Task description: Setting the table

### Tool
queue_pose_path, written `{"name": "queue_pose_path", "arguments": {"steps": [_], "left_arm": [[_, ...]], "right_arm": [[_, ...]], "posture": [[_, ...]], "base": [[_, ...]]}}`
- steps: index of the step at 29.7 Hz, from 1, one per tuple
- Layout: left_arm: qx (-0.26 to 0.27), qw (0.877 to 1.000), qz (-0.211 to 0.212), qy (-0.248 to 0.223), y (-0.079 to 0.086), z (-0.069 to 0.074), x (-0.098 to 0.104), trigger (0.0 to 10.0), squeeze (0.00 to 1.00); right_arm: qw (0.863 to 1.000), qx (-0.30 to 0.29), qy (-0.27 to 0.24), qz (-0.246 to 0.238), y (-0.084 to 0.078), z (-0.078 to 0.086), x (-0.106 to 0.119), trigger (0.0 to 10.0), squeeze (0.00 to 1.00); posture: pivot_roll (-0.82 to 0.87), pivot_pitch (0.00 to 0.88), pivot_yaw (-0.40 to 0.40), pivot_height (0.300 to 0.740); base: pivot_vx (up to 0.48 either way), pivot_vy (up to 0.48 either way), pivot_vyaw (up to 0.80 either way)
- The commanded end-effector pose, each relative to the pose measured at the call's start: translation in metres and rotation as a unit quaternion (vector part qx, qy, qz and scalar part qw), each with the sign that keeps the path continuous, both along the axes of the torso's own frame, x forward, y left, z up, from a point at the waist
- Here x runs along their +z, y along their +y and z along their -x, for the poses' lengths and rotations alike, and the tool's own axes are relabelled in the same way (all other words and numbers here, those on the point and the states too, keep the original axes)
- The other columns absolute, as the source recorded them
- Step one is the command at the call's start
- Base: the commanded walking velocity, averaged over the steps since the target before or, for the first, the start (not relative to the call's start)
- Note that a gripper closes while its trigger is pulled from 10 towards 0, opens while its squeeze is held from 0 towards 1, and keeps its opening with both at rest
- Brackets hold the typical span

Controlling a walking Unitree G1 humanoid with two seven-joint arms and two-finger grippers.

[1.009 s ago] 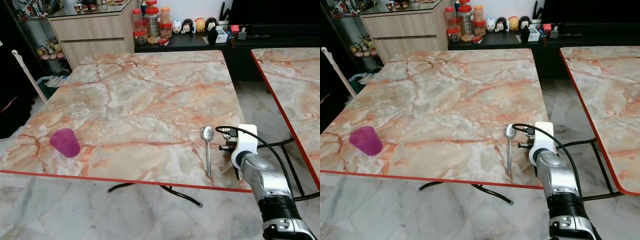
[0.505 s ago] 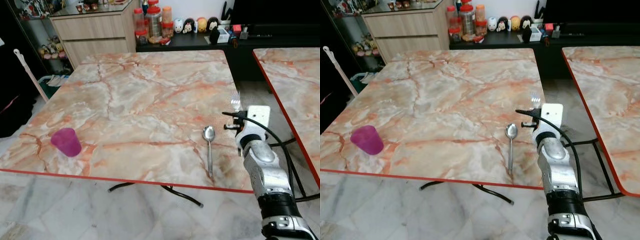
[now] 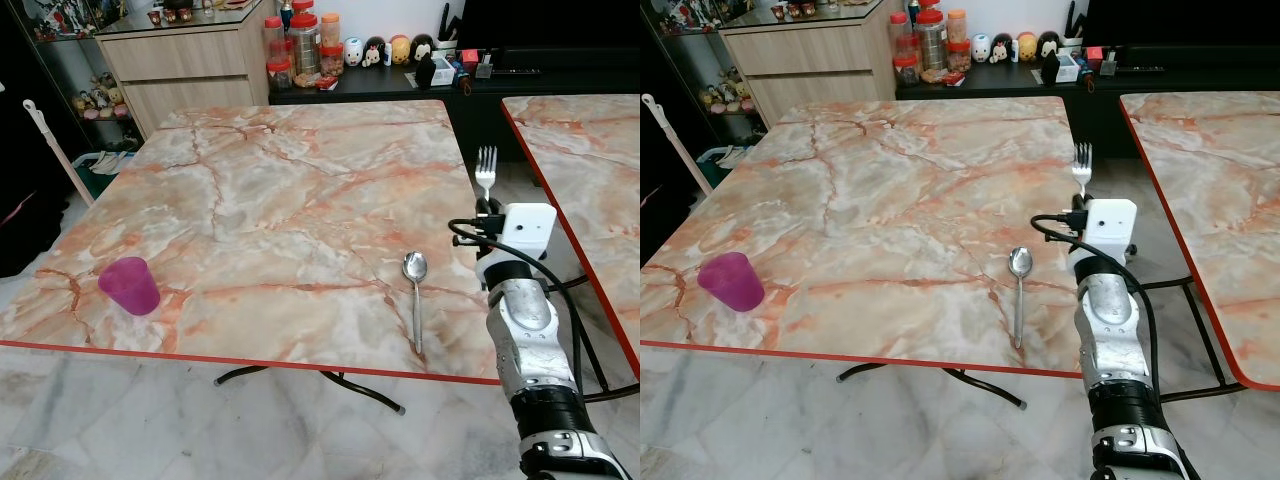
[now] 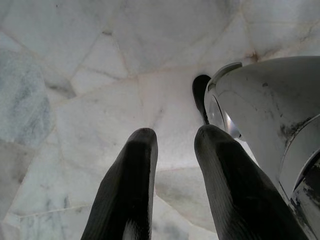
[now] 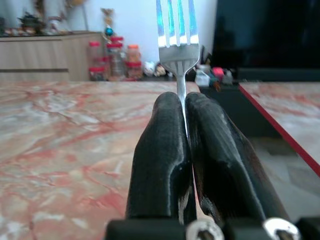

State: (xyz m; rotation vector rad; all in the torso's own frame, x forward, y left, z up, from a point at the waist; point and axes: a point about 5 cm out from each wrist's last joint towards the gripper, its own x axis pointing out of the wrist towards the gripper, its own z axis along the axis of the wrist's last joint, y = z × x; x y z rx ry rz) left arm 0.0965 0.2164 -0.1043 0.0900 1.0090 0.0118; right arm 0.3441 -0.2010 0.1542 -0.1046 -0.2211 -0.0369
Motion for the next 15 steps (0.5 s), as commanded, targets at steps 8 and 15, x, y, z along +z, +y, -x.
{"name": "queue_pose_path", "arguments": {"steps": [8,15], "left_arm": [[0.002,1.000,-0.008,0.000,0.0025,0.0048,-0.0003,10.0,0.00],[0.000,1.000,-0.009,0.001,0.0023,0.0064,-0.0006,10.0,0.00]], "right_arm": [[0.999,0.022,-0.037,0.002,0.0089,-0.0025,0.0120,10.0,0.00],[0.999,0.016,-0.027,0.007,0.0047,0.0014,0.0022,10.0,0.00]], "posture": [[-0.12,0.000,0.079,0.736],[-0.12,0.000,0.081,0.736]], "base": [[0.000,-0.151,0.00],[0.000,-0.246,0.00]]}}
